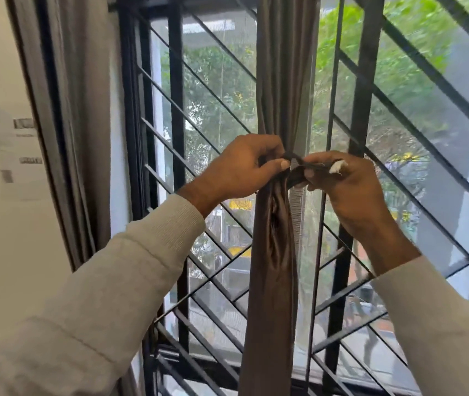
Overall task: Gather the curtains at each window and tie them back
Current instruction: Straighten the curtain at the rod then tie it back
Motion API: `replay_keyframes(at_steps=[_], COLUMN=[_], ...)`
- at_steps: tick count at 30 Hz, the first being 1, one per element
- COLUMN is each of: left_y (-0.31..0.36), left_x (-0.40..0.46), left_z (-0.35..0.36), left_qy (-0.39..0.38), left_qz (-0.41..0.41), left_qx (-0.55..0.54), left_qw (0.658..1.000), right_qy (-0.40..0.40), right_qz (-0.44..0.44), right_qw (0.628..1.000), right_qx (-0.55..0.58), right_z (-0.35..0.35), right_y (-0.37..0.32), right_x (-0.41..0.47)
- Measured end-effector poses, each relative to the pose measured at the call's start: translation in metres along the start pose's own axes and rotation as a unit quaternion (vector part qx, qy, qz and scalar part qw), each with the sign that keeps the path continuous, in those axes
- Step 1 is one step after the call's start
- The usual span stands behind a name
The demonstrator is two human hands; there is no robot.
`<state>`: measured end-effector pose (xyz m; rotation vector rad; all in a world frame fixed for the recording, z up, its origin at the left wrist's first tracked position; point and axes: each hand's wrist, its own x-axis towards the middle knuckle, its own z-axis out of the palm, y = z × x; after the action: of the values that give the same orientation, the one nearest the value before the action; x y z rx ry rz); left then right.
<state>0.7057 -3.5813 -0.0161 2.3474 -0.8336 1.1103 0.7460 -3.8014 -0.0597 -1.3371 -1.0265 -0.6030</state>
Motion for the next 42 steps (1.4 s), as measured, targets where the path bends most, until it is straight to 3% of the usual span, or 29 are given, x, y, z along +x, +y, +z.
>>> replay_keyframes(at_steps=[4, 14, 21, 26, 30, 33, 38, 42], left_y=[-0.006, -0.023, -0.028, -0.039, -0.044, -0.042, -0.038, -0.040], left_x=[-0.002, 0.000, -0.026, -0.026, -0.028, -0.028, -0.022, -0.023], left_z=[0.002, -0.008, 0.012, 0.020, 0.019, 0.015, 0.000, -0.009], left_qy=[0.010, -0.063, 0.094, 0.116, 0.076, 0.002, -0.127, -0.147], left_qz=[0.003, 0.082, 0.090, 0.154, 0.148, 0.115, 0.001, 0.048], left_qx=[0.021, 0.034, 0.005, 0.030, 0.003, -0.084, -0.266, -0.186], left_qw=[1.000, 0.994, 0.991, 0.981, 0.986, 0.990, 0.956, 0.970], right_qy=[0.014, 0.014, 0.056, 0.028, -0.009, -0.008, -0.003, -0.030], right_qz=[0.033, 0.122, 0.225, 0.181, 0.130, 0.115, 0.143, 0.164], right_qw=[0.999, 0.992, 0.972, 0.978, 0.984, 0.982, 0.978, 0.974], right_qx=[-0.005, -0.024, -0.029, -0.095, -0.121, -0.150, -0.152, -0.151], right_z=[0.000, 0.018, 0.030, 0.026, 0.024, 0.027, 0.034, 0.038], right_y=[0.005, 0.011, 0.004, -0.008, -0.016, -0.017, -0.019, -0.025], right_x=[0.000, 0.015, 0.013, 0.017, 0.013, 0.009, 0.009, 0.016])
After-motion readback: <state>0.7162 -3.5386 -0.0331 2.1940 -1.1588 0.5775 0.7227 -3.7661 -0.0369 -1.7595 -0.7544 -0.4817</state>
